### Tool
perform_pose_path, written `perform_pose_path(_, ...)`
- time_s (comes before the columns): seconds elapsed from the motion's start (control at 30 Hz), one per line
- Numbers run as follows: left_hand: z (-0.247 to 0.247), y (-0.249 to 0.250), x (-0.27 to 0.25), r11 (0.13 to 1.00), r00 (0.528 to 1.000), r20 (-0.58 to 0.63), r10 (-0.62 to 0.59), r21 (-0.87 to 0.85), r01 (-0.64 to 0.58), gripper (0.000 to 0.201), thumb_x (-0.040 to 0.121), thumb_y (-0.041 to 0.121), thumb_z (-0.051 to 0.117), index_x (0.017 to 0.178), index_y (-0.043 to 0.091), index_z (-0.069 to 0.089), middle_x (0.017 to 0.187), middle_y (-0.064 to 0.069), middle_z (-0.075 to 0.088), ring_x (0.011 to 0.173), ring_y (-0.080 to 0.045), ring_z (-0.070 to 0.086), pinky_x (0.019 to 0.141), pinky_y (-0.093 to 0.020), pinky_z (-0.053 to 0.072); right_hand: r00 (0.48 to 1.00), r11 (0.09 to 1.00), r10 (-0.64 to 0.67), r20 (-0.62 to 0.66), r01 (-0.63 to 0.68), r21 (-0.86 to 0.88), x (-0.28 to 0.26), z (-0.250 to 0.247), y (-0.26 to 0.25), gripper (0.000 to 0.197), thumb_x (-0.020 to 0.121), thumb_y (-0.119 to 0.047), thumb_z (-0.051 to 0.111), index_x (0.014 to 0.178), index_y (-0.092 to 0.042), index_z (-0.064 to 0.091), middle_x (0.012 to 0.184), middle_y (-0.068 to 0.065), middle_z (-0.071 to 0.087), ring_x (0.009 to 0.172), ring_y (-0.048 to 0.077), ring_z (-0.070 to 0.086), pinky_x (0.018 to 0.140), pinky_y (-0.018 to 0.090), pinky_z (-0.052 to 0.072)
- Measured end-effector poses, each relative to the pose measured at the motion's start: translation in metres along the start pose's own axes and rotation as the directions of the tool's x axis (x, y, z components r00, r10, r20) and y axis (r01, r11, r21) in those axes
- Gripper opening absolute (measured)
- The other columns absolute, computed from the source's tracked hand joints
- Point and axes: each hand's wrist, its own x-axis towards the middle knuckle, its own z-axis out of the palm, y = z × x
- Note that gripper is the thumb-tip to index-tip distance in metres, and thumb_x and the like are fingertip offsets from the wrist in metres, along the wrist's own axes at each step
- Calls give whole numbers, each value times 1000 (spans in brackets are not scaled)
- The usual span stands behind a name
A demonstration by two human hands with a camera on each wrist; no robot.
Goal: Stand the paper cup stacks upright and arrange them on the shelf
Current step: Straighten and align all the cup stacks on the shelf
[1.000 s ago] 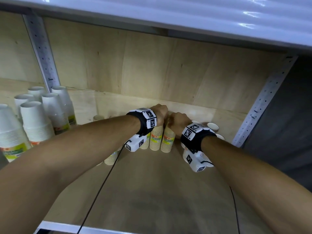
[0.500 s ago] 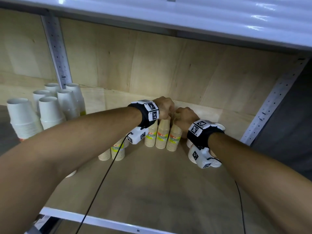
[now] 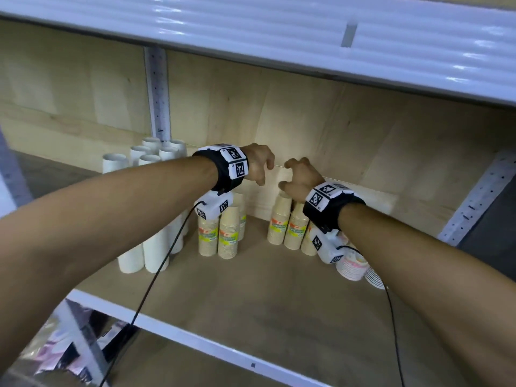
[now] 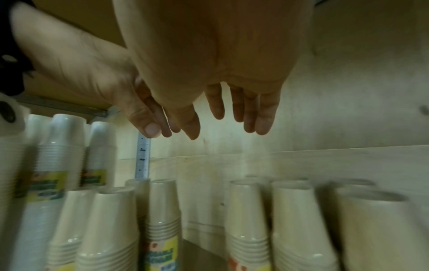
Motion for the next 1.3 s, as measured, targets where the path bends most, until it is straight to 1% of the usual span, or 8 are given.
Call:
perform_pose_path(0.17, 2, -35, -27, 996, 996, 14, -88, 31, 87, 52, 81, 22, 77, 129, 22, 56, 132, -1, 47, 106, -20, 51, 78, -29, 42, 992, 994, -112, 50, 112, 9, -3, 19, -41, 56, 88, -34, 61, 140, -21, 44, 134, 11, 46, 122, 28, 51, 95, 37, 47)
perform_pose_path(0.27, 5, -50, -41, 992, 993, 20, -120, 30, 119, 51, 84, 17, 74, 131, 18, 56, 133, -3, 47, 101, -17, 47, 75, -26, 37, 982, 985, -165, 86, 161, 54, -5, 30, -60, 53, 88, -37, 61, 137, -22, 48, 131, 10, 51, 120, 28, 53, 97, 38, 47)
perform_pose_path(0.43, 18, -67, -57, 989, 989, 22, -145, 37, 144, 48, 85, 14, 68, 131, 17, 56, 138, -3, 45, 120, -22, 50, 76, -25, 38, 970, 979, -189, 155, 174, 109, -10, 47, -82, 45, 84, -32, 66, 126, -16, 59, 114, 6, 60, 106, 26, 60, 80, 29, 48)
perform_pose_path(0.53, 29, -70, -61, 989, 990, 32, -137, 65, 135, 43, 88, 15, 67, 130, 11, 58, 134, -6, 50, 115, -23, 53, 75, -24, 38, 966, 974, -206, 159, 187, 126, -14, 57, -89, 38, 87, -34, 63, 119, -14, 64, 114, 8, 65, 103, 27, 62, 84, 35, 52)
perform_pose_path(0.63, 39, -71, -64, 987, 987, 73, -144, 84, 137, 35, 90, 13, 64, 123, 2, 64, 122, -13, 63, 96, -22, 57, 73, -26, 43, 960, 971, -210, 186, 182, 154, -18, 63, -93, 31, 90, -38, 57, 110, -15, 68, 109, 9, 66, 101, 30, 62, 86, 39, 53)
perform_pose_path(0.73, 45, -73, -68, 987, 987, 79, -137, 100, 129, 36, 92, 14, 63, 127, 5, 62, 125, -13, 62, 110, -28, 61, 87, -32, 50, 956, 974, -203, 210, 176, 140, -22, 67, -95, 19, 91, -31, 56, 99, -20, 69, 95, 6, 64, 94, 28, 62, 77, 32, 50)
perform_pose_path(0.93, 52, -81, -67, 984, 983, 40, -177, 35, 175, 37, 82, 13, 74, 118, 7, 67, 115, -11, 67, 103, -27, 64, 87, -36, 54, 964, 979, -190, 186, 171, 115, -28, 76, -98, 23, 90, -20, 54, 108, -14, 67, 111, 12, 68, 101, 33, 63, 83, 36, 53)
perform_pose_path(1.3, 56, -83, -63, 988, 989, 12, -149, 51, 148, 33, 84, 13, 72, 116, 8, 69, 115, -10, 65, 102, -27, 62, 82, -32, 52, 970, 984, -166, 180, 152, 90, -29, 75, -97, 20, 90, -19, 55, 104, -11, 67, 109, 14, 67, 99, 34, 63, 78, 34, 52)
